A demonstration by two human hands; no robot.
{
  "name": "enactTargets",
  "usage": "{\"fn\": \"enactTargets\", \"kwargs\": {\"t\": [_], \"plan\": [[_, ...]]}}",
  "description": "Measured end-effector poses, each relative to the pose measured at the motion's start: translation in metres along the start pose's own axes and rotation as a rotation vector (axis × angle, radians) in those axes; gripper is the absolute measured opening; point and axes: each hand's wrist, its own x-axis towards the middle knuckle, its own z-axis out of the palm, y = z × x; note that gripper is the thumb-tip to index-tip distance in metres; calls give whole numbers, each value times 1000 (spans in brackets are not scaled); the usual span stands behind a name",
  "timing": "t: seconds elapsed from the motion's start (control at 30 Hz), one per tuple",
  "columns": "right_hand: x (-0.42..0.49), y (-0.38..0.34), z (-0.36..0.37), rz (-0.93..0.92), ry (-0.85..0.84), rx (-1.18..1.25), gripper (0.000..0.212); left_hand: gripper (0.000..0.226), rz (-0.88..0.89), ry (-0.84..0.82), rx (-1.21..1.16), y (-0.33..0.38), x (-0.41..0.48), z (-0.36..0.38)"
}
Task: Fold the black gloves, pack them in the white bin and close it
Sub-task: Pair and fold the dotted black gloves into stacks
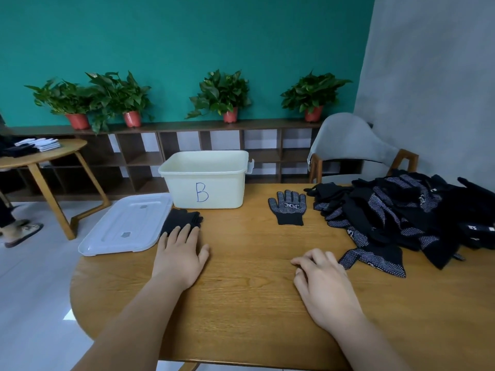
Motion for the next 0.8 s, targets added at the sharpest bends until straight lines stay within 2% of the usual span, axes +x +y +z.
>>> {"fn": "enactTargets", "kwargs": {"t": [0.13,0.27,0.4,0.5,0.57,0.63,0.7,0.8], "plan": [[0,-2,-2,7,-1,10,37,83,63,-18,-28,20,-10,-5],[1,0,-2,10,24,42,36,80,161,-27,-118,66,-24,-8],[1,5,-1,81,209,22,26,75,286,-29,-217,121,-36,-9],[2,11,0,288,361,-68,27,74,376,-37,-256,155,-48,-7],[4,13,4,454,335,-102,39,74,411,-30,-246,165,-54,-1],[6,12,8,562,232,-126,49,71,395,15,-265,165,-56,2],[6,11,12,546,178,-154,51,66,366,53,-314,162,-56,3],[3,9,9,413,180,-187,54,62,379,86,-345,161,-58,4]]}}
